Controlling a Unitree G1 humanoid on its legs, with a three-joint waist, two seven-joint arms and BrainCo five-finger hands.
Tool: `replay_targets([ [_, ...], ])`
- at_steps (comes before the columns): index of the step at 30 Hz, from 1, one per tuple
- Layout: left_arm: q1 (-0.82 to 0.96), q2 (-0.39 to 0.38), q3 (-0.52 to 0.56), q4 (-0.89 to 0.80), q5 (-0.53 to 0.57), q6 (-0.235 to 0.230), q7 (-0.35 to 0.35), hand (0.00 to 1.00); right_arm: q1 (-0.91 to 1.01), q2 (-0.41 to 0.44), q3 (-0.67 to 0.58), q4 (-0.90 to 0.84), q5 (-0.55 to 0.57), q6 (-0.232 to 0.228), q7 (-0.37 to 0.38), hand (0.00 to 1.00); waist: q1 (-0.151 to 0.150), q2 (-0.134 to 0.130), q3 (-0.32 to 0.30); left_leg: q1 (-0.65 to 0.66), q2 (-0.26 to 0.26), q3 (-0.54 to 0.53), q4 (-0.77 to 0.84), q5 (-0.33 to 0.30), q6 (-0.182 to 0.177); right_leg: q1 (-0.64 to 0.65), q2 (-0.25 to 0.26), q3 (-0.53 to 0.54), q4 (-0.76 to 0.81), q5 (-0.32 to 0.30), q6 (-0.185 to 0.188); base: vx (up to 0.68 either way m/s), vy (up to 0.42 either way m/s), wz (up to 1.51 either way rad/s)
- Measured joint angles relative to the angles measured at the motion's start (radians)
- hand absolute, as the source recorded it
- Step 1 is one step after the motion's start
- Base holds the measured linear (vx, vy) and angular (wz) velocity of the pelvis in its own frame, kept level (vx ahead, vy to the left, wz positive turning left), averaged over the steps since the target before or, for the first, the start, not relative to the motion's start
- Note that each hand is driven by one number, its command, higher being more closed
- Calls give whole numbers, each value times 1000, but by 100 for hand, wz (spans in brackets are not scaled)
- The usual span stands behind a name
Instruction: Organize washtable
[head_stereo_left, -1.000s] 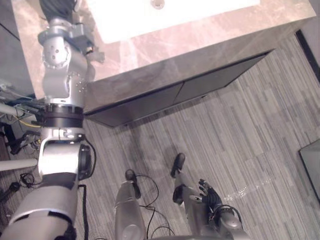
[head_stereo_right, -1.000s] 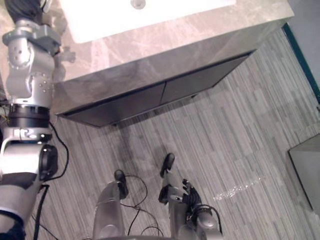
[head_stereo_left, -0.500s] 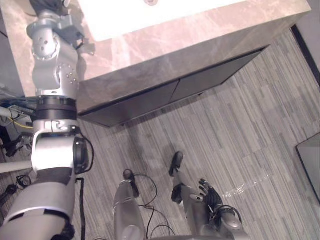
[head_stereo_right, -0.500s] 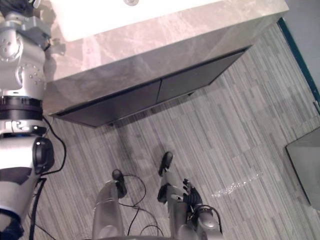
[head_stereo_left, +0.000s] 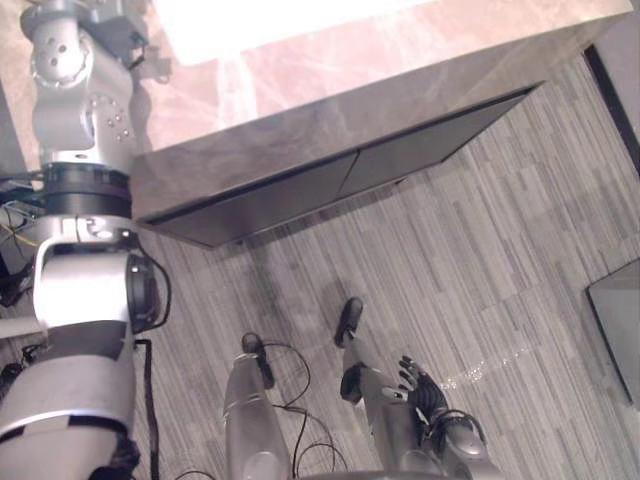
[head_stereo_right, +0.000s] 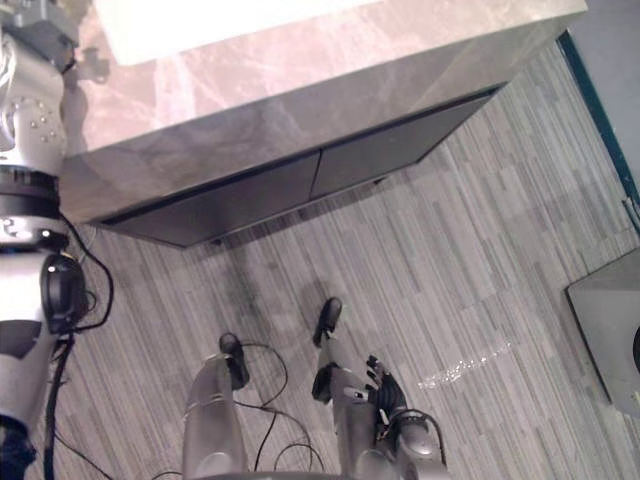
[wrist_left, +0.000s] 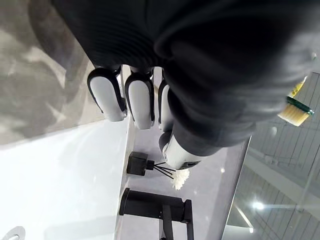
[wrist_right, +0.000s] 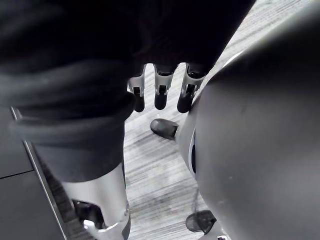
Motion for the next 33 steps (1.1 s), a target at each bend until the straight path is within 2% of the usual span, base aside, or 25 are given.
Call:
replay_targets([
  [9,-43,45,-45,38,3,7,-37,100,0,0,-29,30,16,-10,15,0,-1,-3,-2,-10,1,-1,2,0,0,-8,1,-2,0,0,0,89,117,0],
  [16,-60,46,-73,69,2,10,-61,100,0,1,-29,50,19,-8,16,0,-3,-8,-35,-28,3,-11,4,0,0,-17,2,-12,2,5,-7,104,118,3],
  [25,-55,46,-73,69,-4,10,-62,100,0,1,-29,70,19,-8,15,0,-1,-8,-38,-20,2,-13,4,1,0,-9,2,-15,3,6,-8,87,112,1],
  [33,121,46,-67,-26,-4,9,-62,100,1,3,-21,89,12,-1,14,0,3,-7,-59,40,-6,-7,-14,1,0,41,-3,-14,4,-2,-17,78,101,2],
])
